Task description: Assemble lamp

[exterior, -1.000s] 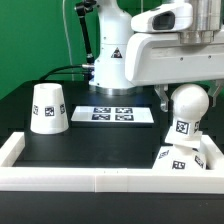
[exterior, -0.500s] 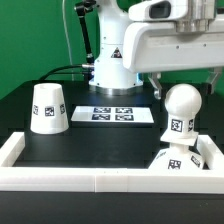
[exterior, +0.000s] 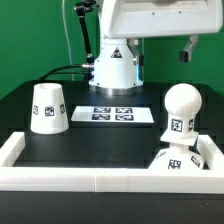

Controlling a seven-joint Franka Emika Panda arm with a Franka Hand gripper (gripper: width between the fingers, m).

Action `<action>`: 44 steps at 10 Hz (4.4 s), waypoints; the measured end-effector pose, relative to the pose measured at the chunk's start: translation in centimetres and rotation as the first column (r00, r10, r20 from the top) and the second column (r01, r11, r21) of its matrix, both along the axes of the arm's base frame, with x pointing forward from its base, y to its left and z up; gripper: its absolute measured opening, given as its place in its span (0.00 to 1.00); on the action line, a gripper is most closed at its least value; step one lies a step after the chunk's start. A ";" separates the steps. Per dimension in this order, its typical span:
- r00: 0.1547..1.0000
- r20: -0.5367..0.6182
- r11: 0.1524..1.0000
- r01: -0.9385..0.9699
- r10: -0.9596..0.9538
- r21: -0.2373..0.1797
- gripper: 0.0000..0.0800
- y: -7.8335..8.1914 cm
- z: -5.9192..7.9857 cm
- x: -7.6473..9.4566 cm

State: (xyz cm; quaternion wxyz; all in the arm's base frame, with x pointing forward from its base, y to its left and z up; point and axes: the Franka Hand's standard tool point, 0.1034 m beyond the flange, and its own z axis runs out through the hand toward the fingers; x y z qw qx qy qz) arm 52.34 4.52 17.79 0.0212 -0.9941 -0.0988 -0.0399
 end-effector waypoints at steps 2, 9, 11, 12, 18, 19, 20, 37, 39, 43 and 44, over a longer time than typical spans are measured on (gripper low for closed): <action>1.000 0.018 1.000 0.020 -0.019 -0.004 0.87 -1.3 -1.2 -2.5; 0.999 -0.007 0.999 0.033 -0.033 -0.005 0.87 -1.7 -1.9 -3.5; 0.999 -0.028 1.000 0.029 -0.030 -0.009 0.87 -4.5 -2.8 -6.8; 0.998 -0.034 0.999 0.044 -0.045 -0.009 0.87 -5.6 -3.4 -8.4; 0.999 -0.048 1.000 0.002 -0.001 0.024 0.87 -12.8 -4.5 -12.9; 0.999 -0.049 1.000 0.002 -0.001 0.024 0.87 -12.8 -4.5 -12.9; 0.999 -0.049 1.000 0.003 -0.001 0.024 0.87 -12.9 -4.6 -12.9; 0.991 -0.124 0.998 -0.058 0.058 0.004 0.87 -17.9 -9.4 -14.8; 0.989 -0.132 0.998 -0.062 0.062 0.004 0.55 -17.8 -9.7 -15.0; 0.990 -0.130 0.998 -0.062 0.062 0.004 0.15 -17.8 -9.7 -14.9; 0.990 -0.130 0.998 -0.062 0.062 0.004 0.06 -17.8 -9.7 -15.0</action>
Offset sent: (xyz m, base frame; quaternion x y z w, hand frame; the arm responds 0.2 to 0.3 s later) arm 0.0000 0.0000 0.0000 0.0000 0.0000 0.0000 1.0000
